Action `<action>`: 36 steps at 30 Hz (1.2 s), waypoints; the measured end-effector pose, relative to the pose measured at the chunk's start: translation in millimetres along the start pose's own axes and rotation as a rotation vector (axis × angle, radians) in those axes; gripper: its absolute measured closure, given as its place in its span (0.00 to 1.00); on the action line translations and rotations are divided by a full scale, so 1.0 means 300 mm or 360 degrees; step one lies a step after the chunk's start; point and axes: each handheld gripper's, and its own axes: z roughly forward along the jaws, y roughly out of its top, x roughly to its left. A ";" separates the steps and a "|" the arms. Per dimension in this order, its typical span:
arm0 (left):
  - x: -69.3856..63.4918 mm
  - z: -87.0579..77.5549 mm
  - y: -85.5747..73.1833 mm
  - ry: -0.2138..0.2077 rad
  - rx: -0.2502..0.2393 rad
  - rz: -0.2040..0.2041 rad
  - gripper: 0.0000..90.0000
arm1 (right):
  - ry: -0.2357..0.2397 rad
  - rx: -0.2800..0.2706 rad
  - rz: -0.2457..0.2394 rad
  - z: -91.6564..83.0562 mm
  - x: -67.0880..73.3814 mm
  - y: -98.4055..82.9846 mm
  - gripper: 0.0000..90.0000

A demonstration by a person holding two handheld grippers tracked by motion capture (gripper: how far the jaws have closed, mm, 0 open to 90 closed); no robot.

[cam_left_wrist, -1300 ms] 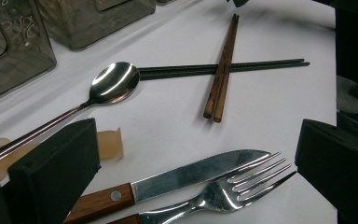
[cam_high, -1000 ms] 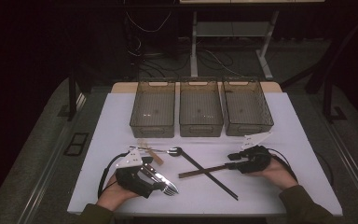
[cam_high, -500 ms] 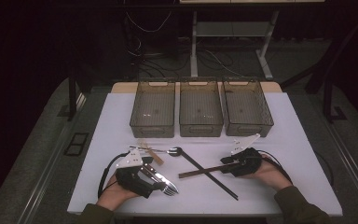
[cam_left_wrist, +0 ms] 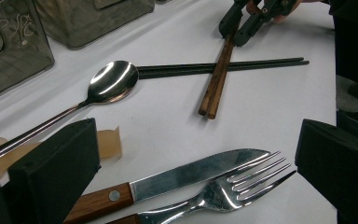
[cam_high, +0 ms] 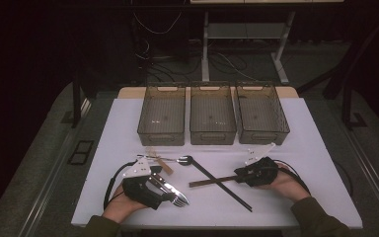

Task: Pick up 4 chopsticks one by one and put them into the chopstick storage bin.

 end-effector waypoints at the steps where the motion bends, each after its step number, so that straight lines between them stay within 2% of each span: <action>1: 0.000 0.000 0.000 0.0000 0.0000 0.0000 0.00 | 0.0006 0.0000 0.0008 -0.001 0.002 0.000 0.77; 2: 0.000 0.000 0.000 0.0000 0.0000 0.0000 0.00 | 0.0022 -0.0004 0.0025 -0.001 0.005 -0.001 0.77; 4: 0.000 0.000 0.000 0.0000 0.0001 -0.0001 0.00 | 0.0011 0.0006 -0.0006 -0.003 0.002 -0.003 0.78; 8: 0.000 -0.001 0.000 0.0002 0.0000 0.0000 0.00 | 0.0025 0.0016 0.0000 -0.007 0.008 -0.004 0.80; 10: 0.000 0.000 0.000 0.0002 0.0001 -0.0002 0.00 | 0.0030 0.0026 -0.0029 -0.010 0.007 -0.006 0.81; 11: 0.000 0.000 0.000 0.0002 0.0000 -0.0002 0.00 | 0.0040 0.0023 0.0004 -0.011 0.014 -0.006 0.81; 12: 0.000 0.000 0.000 0.0002 0.0000 -0.0002 0.00 | 0.0038 0.0028 0.0001 -0.013 0.015 -0.007 0.82; 13: 0.000 0.000 0.000 0.0002 0.0001 -0.0002 0.00 | 0.0030 0.0034 -0.0035 -0.014 0.012 -0.009 0.82; 15: 0.000 -0.001 0.000 0.0004 0.0000 -0.0002 0.00 | 0.0042 0.0038 -0.0029 -0.016 0.015 -0.009 0.83; 16: 0.000 -0.001 0.000 0.0004 0.0001 -0.0002 0.00 | 0.0049 0.0034 0.0003 -0.016 0.021 -0.008 0.83; 17: 0.000 -0.001 0.000 0.0004 0.0000 -0.0002 0.00 | 0.0050 0.0035 0.0001 -0.017 0.022 -0.009 0.83; 18: 0.000 -0.001 0.000 0.0004 0.0001 -0.0001 0.00 | 0.0040 0.0044 -0.0036 -0.018 0.016 -0.010 0.83; 20: 0.000 -0.001 0.000 0.0004 0.0001 -0.0002 0.00 | 0.0040 0.0043 -0.0042 -0.019 0.018 -0.011 0.84; 36: -0.001 -0.001 0.000 0.0006 -0.0001 0.0000 0.00 | 0.0027 0.0060 -0.0041 -0.029 0.034 -0.020 0.88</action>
